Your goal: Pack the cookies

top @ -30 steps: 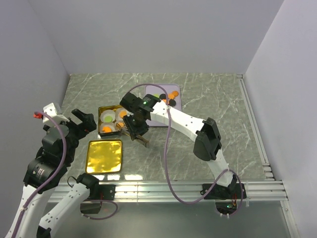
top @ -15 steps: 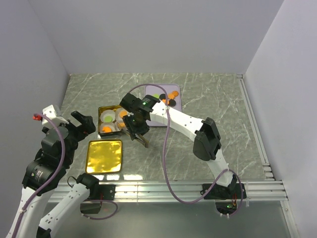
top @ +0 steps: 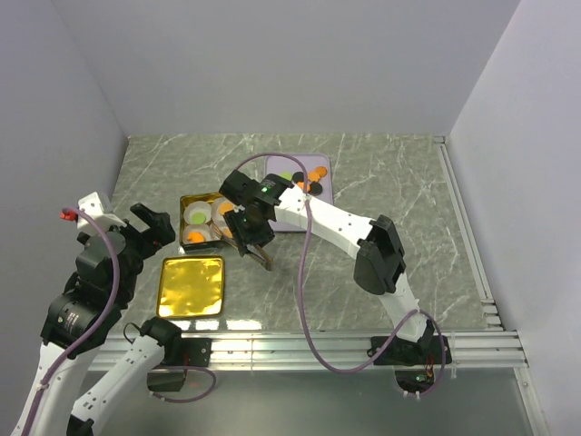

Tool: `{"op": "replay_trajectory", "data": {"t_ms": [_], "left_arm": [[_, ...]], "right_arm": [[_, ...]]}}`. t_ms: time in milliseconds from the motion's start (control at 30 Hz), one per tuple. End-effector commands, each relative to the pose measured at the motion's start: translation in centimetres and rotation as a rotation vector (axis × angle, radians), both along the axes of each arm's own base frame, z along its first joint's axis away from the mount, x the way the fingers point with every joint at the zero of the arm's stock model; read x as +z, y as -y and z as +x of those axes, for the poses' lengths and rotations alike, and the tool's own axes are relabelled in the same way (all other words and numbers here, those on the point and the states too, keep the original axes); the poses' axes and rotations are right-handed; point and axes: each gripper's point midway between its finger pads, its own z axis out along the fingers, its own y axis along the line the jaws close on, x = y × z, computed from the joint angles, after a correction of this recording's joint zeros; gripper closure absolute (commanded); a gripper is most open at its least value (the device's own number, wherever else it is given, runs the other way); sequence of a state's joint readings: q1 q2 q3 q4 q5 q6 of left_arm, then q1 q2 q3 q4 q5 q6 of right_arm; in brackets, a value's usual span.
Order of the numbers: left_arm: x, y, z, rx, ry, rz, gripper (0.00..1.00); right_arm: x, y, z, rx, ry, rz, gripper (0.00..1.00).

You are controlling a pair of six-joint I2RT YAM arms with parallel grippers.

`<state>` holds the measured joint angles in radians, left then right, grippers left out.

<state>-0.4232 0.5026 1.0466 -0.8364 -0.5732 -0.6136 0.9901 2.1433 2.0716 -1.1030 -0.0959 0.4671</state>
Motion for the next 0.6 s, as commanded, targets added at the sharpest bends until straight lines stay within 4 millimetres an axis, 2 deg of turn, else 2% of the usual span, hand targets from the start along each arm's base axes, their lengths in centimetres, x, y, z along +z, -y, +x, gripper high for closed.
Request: {"op": "replay_trajectory", "data": {"t_ms": [0, 133, 267, 300, 333, 367, 400, 433, 467, 500, 533, 567], "left_arm": [[0.3, 0.2, 0.1, -0.014, 0.014, -0.001, 0.01], [0.2, 0.3, 0.2, -0.012, -0.005, 0.001, 0.01], [-0.1, 0.2, -0.1, -0.014, -0.014, 0.001, 0.01], [-0.1, 0.3, -0.2, -0.023, -0.013, 0.001, 0.01], [-0.2, 0.4, -0.2, -0.026, -0.015, 0.0, 0.01], [-0.2, 0.5, -0.2, -0.03, -0.018, -0.001, 0.01], [-0.4, 0.6, -0.2, -0.032, -0.024, -0.005, 0.0], [-0.6, 0.7, -0.2, -0.039, -0.032, -0.005, 0.01], [-0.8, 0.7, -0.2, -0.038, -0.037, -0.01, 0.01], [-1.0, 0.9, -0.1, -0.038, -0.044, -0.018, 0.01], [-1.3, 1.1, 0.0, -0.043, -0.057, -0.021, 0.01], [-1.5, 1.3, 0.0, -0.051, -0.064, -0.022, 0.01]], "right_arm": [[4.5, -0.2, 1.4, -0.035, 0.097, 0.098, 0.44], [7.8, 0.2, 2.5, -0.066, 0.155, 0.162, 0.44], [10.3, 2.2, 4.8, -0.128, 0.221, 0.192, 0.44], [10.1, 3.4, 5.9, -0.163, 0.229, 0.187, 0.44], [11.1, 4.6, 6.6, -0.191, 0.25, 0.201, 0.44], [11.2, 5.6, 7.1, -0.214, 0.256, 0.203, 0.45], [10.0, 7.9, 8.8, -0.275, 0.25, 0.181, 0.45], [10.7, 9.4, 9.3, -0.305, 0.266, 0.192, 0.45], [10.4, 10.7, 9.8, -0.336, 0.271, 0.183, 0.45], [9.0, 12.7, 10.5, -0.378, 0.27, 0.146, 0.45], [9.3, 15.1, 11.5, -0.432, 0.285, 0.139, 0.45], [8.8, 16.7, 11.9, -0.462, 0.293, 0.116, 0.45]]}}
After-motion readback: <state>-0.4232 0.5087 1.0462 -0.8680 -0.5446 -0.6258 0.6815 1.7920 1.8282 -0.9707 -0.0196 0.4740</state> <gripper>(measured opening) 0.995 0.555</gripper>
